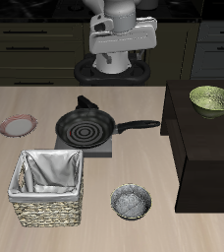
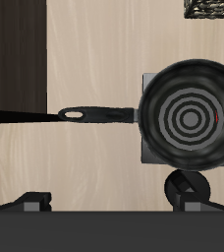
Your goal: Place the green bowl on the plate
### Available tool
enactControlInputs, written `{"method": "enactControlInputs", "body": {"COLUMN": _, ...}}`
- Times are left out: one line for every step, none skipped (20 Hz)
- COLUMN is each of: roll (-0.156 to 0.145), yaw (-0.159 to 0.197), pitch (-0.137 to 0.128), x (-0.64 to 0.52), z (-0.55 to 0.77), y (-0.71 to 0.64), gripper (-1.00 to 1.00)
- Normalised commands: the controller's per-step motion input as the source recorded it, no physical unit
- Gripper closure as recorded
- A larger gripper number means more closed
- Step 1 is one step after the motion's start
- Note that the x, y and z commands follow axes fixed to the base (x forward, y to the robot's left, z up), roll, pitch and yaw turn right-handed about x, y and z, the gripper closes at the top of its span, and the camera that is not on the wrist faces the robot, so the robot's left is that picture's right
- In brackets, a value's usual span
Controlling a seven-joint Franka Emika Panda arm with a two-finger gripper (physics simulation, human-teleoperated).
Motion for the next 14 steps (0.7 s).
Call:
{"method": "enactControlInputs", "body": {"roll": 0.009, "yaw": -0.032, "pitch": -0.002, "x": 0.09, "z": 0.08, "y": 0.18, "gripper": -1.00}}
{"method": "enactControlInputs", "body": {"roll": 0.018, "yaw": 0.048, "pitch": -0.064, "x": 0.09, "z": 0.11, "y": 0.21, "gripper": -1.00}}
{"method": "enactControlInputs", "body": {"roll": 0.061, "yaw": 0.033, "pitch": 0.020, "x": 0.10, "z": 0.04, "y": 0.18, "gripper": -1.00}}
{"method": "enactControlInputs", "body": {"roll": 0.011, "yaw": 0.010, "pitch": -0.004, "x": 0.12, "z": 0.07, "y": 0.20, "gripper": -1.00}}
{"method": "enactControlInputs", "body": {"roll": 0.035, "yaw": 0.033, "pitch": -0.019, "x": 0.12, "z": 0.09, "y": 0.24, "gripper": -1.00}}
{"method": "enactControlInputs", "body": {"roll": 0.011, "yaw": 0.016, "pitch": -0.046, "x": 0.08, "z": 0.11, "y": 0.26, "gripper": -1.00}}
{"method": "enactControlInputs", "body": {"roll": 0.089, "yaw": 0.046, "pitch": -0.007, "x": 0.28, "z": 0.14, "y": 0.53, "gripper": -1.00}}
{"method": "enactControlInputs", "body": {"roll": 0.008, "yaw": 0.007, "pitch": -0.080, "x": 0.08, "z": 0.16, "y": 0.27, "gripper": -1.00}}
{"method": "enactControlInputs", "body": {"roll": 0.116, "yaw": 0.037, "pitch": -0.005, "x": 0.17, "z": 0.12, "y": 0.33, "gripper": -1.00}}
{"method": "enactControlInputs", "body": {"roll": -0.012, "yaw": -0.051, "pitch": 0.005, "x": 0.07, "z": 0.10, "y": 0.20, "gripper": -1.00}}
{"method": "enactControlInputs", "body": {"roll": 0.090, "yaw": 0.025, "pitch": -0.034, "x": 0.29, "z": 0.20, "y": 0.63, "gripper": -1.00}}
{"method": "enactControlInputs", "body": {"roll": 0.075, "yaw": -0.007, "pitch": 0.043, "x": 0.19, "z": 0.05, "y": 0.24, "gripper": -1.00}}
{"method": "enactControlInputs", "body": {"roll": 0.000, "yaw": 0.005, "pitch": -0.042, "x": 0.11, "z": 0.09, "y": 0.17, "gripper": -1.00}}
{"method": "enactControlInputs", "body": {"roll": -0.013, "yaw": -0.003, "pitch": -0.020, "x": 0.16, "z": 0.11, "y": 0.13, "gripper": -1.00}}
